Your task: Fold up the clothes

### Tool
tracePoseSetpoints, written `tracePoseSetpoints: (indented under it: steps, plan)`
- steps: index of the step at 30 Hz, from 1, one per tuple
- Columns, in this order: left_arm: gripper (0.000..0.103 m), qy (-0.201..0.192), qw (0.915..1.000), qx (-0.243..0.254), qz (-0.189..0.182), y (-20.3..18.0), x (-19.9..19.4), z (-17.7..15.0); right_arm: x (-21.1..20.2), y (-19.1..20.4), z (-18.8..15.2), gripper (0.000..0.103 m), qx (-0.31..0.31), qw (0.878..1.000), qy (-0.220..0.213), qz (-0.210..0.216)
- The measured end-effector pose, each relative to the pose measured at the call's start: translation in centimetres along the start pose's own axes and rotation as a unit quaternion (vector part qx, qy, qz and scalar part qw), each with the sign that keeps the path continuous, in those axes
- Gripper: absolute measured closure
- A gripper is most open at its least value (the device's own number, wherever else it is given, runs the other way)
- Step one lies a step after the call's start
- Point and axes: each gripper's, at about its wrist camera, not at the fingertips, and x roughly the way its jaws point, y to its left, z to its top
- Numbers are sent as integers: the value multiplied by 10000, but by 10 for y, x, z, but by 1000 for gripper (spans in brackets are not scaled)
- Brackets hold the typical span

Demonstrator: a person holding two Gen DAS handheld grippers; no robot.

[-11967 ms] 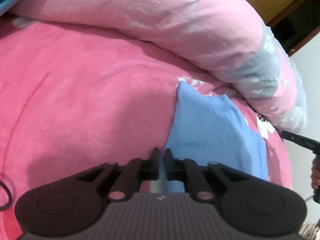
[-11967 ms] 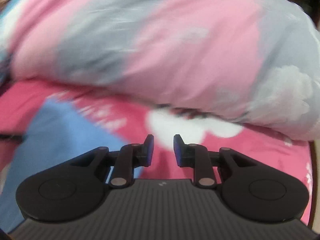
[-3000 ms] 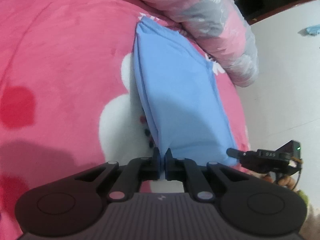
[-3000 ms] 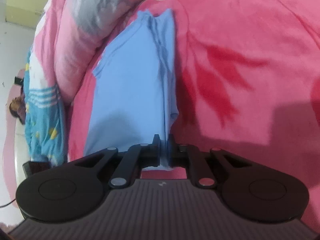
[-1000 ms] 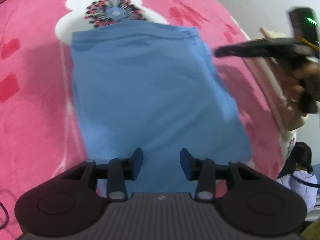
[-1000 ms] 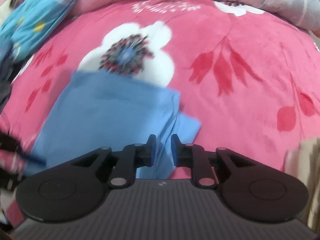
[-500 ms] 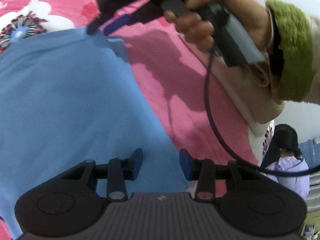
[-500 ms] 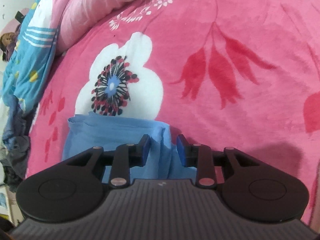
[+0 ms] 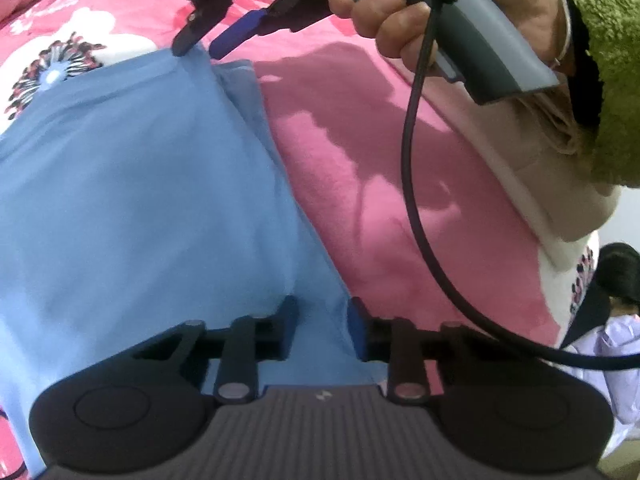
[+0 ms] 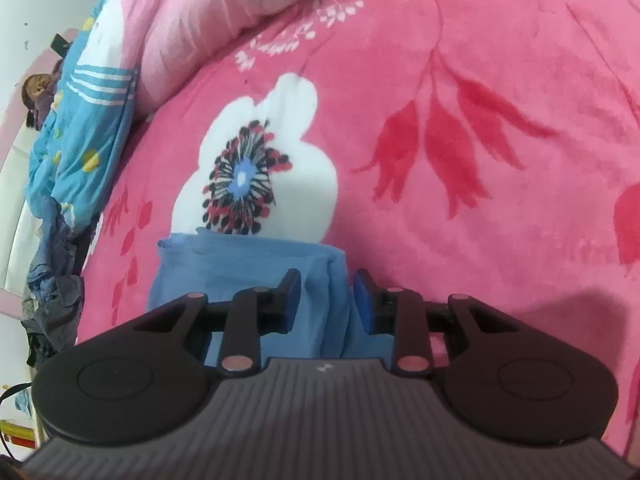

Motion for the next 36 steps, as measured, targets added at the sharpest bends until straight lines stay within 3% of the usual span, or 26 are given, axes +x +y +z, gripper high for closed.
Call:
tracePoseSetpoints:
  steps: [2,5,15,23,28,33,36]
  plan:
    - [94,6,9998,-193,-52,5,0,-1,2,-1,0,91,-5,10000,-14,-9]
    - [98,-17,9994,-348,-80,10,-1,-3,2,-1,-1,97,-39,10000,-47,2]
    - [100,-168,9981,-317,-497,11,-36,-10,-30,3,-13,98,312,9993,-184,-49]
    - [100,-40,9963,-175,-839,10,-32,-12,-31,-9,-23,98,562,9977,-215,-301]
    - [100,63,9966,-60,-815,10,-19,-12,-17,-18,-26,98,498,9973,-157,-518]
    - [97,77,9973,-1,-730,12,-11,-12,-10,-13,-29,95,226,9970,-166,-725]
    - [79,91,9973,-15,-724,15,-18,-15,-23,-6,-28,83,97,9955,-312,-894]
